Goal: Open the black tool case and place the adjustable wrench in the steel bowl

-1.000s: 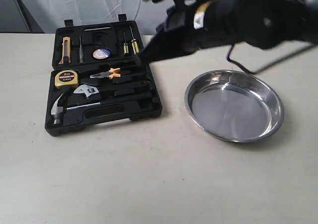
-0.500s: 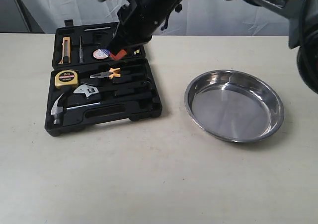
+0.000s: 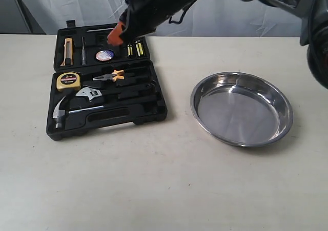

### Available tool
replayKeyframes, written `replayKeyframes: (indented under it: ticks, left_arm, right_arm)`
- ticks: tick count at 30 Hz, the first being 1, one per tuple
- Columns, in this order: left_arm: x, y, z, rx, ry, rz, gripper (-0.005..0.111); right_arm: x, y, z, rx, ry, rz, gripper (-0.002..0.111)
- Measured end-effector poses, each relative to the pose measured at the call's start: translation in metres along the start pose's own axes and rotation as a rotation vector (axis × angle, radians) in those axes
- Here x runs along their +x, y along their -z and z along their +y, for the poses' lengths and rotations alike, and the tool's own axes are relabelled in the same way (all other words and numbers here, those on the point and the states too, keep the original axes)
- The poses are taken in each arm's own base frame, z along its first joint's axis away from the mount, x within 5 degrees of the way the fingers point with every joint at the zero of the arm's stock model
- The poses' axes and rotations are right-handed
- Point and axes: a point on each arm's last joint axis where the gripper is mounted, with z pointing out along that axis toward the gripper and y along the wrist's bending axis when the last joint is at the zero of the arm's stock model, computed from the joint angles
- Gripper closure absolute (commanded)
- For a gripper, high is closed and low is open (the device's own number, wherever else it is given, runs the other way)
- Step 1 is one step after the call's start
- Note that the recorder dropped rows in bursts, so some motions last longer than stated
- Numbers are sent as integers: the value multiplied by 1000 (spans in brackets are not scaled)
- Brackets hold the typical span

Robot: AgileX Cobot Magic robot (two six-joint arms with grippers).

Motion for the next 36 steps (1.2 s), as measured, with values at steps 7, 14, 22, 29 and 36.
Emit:
replayKeyframes:
  ticks: [7,14,22,29,36]
  left_arm:
    - [-1,0,1,-12,-12,-6,107]
    - [-1,0,1,-16,-14,-13,107]
    - [-1,0,2,-17,-14,-15,107]
    - [-1,0,1,-13,-15,-14,107]
    - [-1,0,1,-13,-16,-14,107]
  right_arm:
    - [-4,40,-16,-4,5,-139,109]
    - [2,-21,14,-79,129,46,109]
    - [1,-76,44,-58,242,131,109]
    - [5,-104,46,71,224,163,109]
    - [-9,-103,28,293,101,21,109]
